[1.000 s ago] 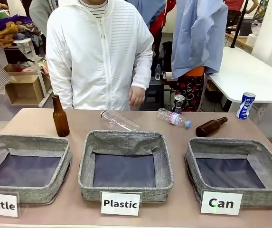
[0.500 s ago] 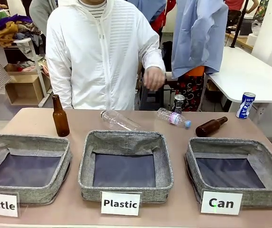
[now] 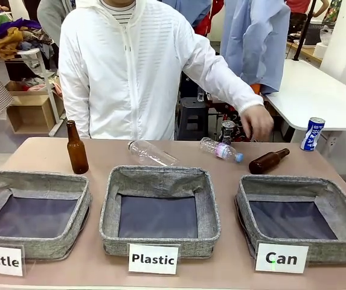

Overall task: Sort the can waste into the basket.
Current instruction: Pick up the can waste from the table and place it in the right Fabric basket.

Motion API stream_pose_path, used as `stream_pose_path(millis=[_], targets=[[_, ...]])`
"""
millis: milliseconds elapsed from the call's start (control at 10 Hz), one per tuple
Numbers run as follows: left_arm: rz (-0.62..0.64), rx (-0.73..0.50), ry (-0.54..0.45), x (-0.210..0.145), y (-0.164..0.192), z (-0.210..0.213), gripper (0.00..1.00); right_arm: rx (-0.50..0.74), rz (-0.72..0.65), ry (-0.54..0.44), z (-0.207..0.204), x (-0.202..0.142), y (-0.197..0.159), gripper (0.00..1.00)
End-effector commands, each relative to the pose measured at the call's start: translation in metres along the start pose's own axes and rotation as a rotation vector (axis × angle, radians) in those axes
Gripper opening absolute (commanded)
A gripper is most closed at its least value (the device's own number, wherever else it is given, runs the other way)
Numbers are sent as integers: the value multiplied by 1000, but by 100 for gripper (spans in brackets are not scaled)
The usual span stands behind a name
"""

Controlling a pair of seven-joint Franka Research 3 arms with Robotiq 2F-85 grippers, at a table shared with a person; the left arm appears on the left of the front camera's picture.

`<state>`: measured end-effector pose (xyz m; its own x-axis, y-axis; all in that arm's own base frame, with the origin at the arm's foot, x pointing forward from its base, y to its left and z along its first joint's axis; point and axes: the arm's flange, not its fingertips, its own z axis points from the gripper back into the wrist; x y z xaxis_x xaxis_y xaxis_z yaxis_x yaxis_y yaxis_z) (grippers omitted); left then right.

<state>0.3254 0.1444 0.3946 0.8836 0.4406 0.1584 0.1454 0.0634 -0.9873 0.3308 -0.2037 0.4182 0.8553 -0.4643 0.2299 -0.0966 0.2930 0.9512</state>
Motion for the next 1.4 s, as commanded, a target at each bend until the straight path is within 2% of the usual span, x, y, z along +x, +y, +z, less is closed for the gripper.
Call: stream_pose_path(millis=[0,100,200,300,400,500,600,800,1000,1300], targets=[[-25,-11,0,0,0,1,100,-189,230,43,-63,15,42,100],[-25,-11,0,0,0,1,100,-238,280,67,-97,27,55,100],[-25,-11,0,0,0,1,100,-226,287,91,-120,37,61,100],[-25,-11,0,0,0,1,100,-237,274,63,-105,42,58,100],[-25,-11,0,0,0,1,100,-177,283,41,-77,39,56,100],[-25,-11,0,0,0,1,100,-110,324,21,-19,25,47,100],[-25,-11,0,0,0,1,100,-100,355,12,14,12,37,100],[-25,-11,0,0,0,1,100,-113,333,-91,67,-9,4,100],[-25,-11,0,0,0,1,100,-62,258,-170,80,-22,-23,100],[-25,-11,0,0,0,1,100,-56,217,-180,75,-18,-33,100]])
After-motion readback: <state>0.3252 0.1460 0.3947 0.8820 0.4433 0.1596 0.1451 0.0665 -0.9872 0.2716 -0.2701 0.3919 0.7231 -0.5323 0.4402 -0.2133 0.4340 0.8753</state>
